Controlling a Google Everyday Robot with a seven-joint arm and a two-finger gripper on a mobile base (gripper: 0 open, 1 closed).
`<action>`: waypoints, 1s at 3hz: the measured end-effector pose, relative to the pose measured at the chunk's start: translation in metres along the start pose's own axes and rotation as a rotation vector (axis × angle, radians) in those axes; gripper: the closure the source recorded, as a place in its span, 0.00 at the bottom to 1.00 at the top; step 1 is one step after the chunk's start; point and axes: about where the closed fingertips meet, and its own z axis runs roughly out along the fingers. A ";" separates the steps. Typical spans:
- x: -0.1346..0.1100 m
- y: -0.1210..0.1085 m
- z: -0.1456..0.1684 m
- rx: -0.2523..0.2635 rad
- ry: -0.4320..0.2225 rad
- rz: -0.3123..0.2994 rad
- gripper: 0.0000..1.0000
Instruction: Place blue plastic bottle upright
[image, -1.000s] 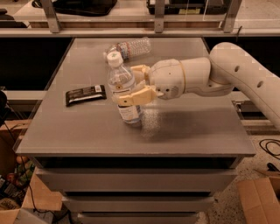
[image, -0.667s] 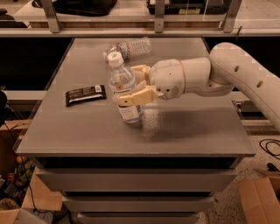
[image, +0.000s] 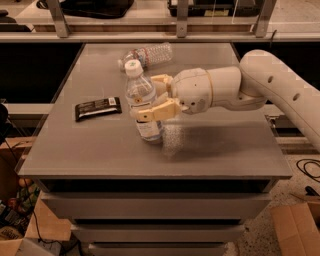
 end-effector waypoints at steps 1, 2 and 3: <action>0.000 -0.001 -0.001 -0.006 -0.002 0.001 0.13; 0.003 -0.008 -0.010 -0.021 -0.004 0.000 0.00; 0.002 -0.007 -0.010 -0.027 0.009 0.000 0.00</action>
Offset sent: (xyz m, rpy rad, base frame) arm 0.0081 -0.0090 -0.0026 0.0030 0.0039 0.0096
